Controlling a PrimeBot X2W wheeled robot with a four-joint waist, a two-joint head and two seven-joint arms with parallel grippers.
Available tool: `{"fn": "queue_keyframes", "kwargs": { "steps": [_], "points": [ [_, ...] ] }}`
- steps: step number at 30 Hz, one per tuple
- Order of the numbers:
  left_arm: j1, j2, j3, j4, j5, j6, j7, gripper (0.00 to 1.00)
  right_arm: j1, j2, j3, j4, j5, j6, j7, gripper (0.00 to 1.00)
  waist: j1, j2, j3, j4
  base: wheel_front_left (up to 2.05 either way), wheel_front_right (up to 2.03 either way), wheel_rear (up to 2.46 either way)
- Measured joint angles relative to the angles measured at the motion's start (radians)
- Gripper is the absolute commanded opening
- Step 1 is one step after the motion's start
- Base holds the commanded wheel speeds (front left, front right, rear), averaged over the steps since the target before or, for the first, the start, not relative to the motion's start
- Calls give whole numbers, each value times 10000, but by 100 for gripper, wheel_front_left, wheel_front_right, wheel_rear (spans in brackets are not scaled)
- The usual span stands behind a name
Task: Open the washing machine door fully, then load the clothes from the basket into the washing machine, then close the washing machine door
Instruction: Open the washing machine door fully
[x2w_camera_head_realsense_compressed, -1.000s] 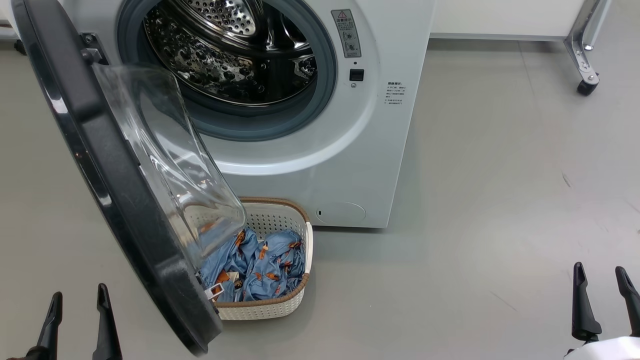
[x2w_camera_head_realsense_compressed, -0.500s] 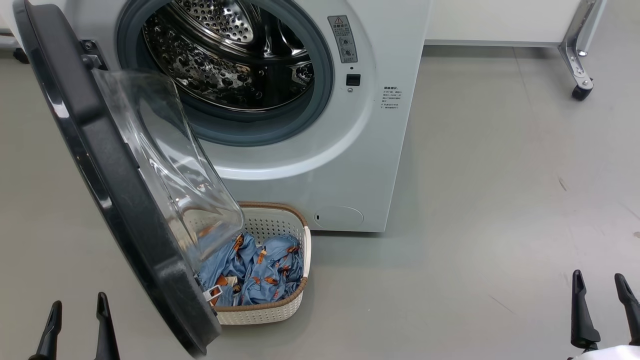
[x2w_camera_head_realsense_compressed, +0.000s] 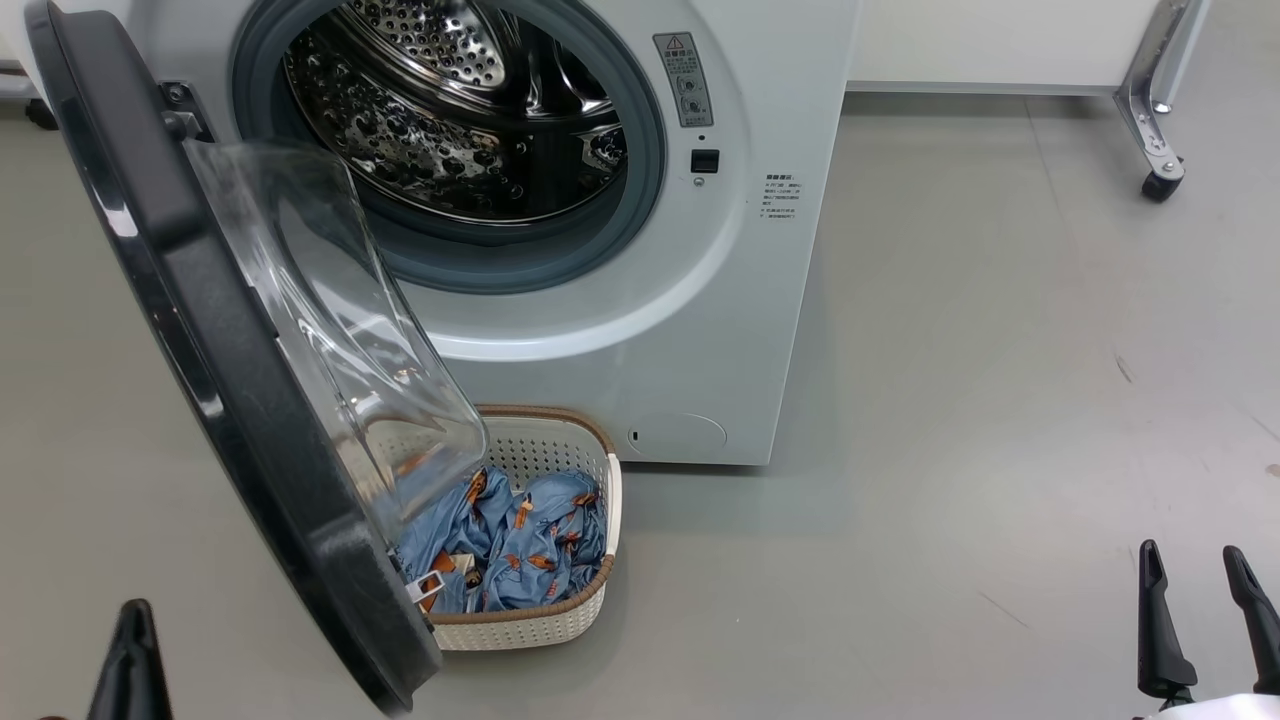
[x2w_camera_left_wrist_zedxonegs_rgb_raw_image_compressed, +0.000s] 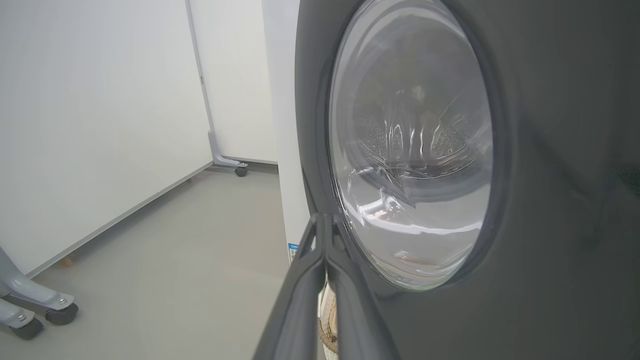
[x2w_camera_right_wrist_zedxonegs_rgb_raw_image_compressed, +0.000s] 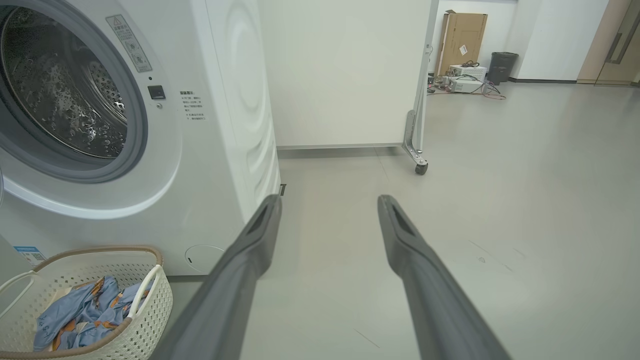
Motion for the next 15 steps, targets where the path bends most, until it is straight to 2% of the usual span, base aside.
{"fn": "queue_keyframes", "kwargs": {
  "steps": [4, 10, 15],
  "points": [
    [-16, -4, 428, -209, -115, 320, 2, 0, 4, 121, -171, 0, -46, 113, 0, 100, 0, 0, 7, 69, 0, 0, 0],
    [-648, -10, 1170, -1829, -134, 880, 0, 0, 40, 313, -545, -17, -100, 142, 0, 100, 0, 0, 28, 343, 0, 0, 0],
    [-1568, -13, 1062, -3630, 59, 861, -42, 0, 244, 481, -706, -19, -151, 247, 0, 100, 0, 0, 37, 661, 0, 0, 0]
  ]
}}
